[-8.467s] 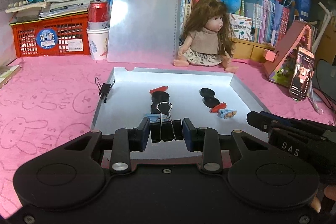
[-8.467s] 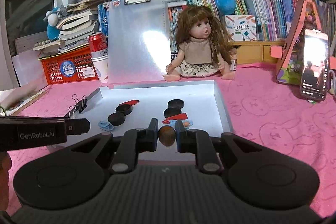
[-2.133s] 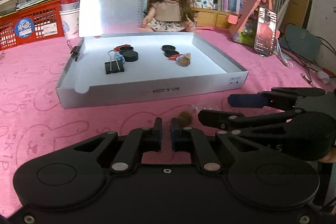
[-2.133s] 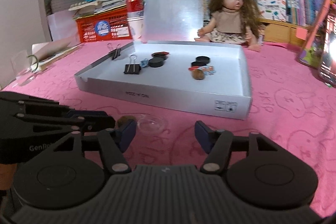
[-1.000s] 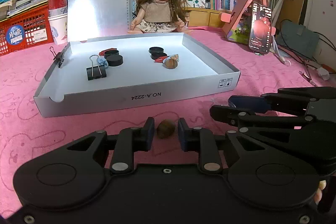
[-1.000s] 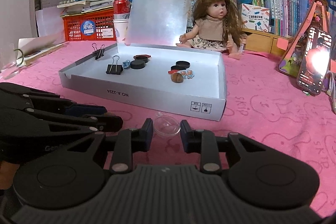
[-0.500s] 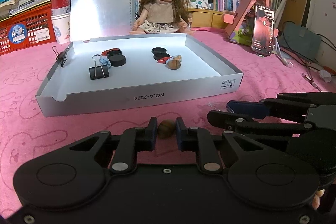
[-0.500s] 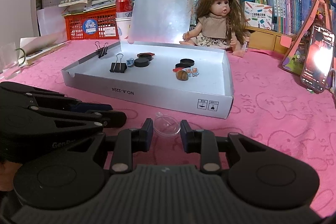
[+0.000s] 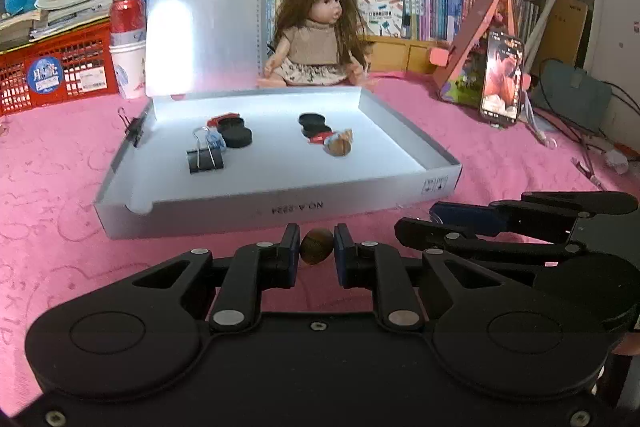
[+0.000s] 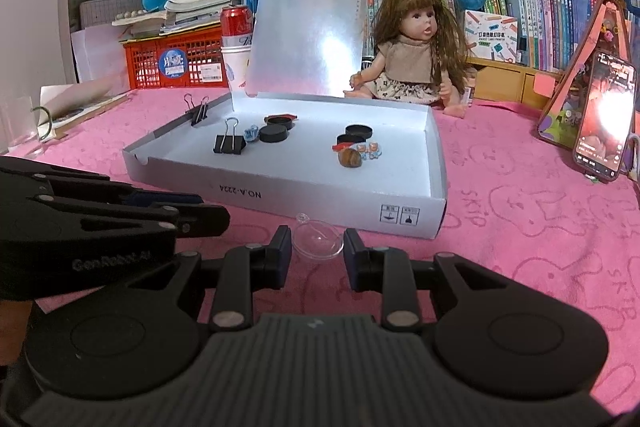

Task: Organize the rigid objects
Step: 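Carry the nut into the box with the left tool while the right tool carries the clear cap in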

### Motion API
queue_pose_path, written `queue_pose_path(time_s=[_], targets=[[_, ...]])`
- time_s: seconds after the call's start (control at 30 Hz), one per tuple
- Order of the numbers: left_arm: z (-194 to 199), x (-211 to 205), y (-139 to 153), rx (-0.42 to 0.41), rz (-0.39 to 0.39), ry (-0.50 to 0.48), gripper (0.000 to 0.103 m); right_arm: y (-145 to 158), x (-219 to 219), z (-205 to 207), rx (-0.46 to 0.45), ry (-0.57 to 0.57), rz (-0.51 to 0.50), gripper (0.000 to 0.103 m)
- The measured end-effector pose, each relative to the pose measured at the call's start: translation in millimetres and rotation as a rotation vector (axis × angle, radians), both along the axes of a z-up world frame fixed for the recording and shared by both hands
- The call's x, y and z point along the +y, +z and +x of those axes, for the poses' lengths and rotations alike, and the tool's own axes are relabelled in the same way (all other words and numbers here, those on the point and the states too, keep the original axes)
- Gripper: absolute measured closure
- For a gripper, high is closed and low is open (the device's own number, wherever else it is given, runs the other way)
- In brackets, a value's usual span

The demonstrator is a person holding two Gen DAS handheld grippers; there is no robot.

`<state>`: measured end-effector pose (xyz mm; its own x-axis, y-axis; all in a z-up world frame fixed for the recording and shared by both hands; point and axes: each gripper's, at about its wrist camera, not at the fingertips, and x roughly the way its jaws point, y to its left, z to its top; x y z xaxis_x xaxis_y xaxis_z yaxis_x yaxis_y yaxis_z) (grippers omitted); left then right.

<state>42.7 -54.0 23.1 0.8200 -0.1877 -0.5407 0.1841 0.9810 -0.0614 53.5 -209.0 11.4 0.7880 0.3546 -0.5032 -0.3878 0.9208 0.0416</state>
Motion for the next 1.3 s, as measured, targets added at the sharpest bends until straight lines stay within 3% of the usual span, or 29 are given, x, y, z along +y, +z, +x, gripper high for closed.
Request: queue_pose_path(time_s=[0.73, 1.3], targets=[[20, 31, 35, -0.056, -0.039, 0.088, 0.086, 34, 3, 21, -0.082, -0.032, 0.018, 0.069], [57, 53, 34, -0.026, -0.062, 0.142, 0.086, 36, 11, 55, -0.070, -0.056, 0.022, 0.069]])
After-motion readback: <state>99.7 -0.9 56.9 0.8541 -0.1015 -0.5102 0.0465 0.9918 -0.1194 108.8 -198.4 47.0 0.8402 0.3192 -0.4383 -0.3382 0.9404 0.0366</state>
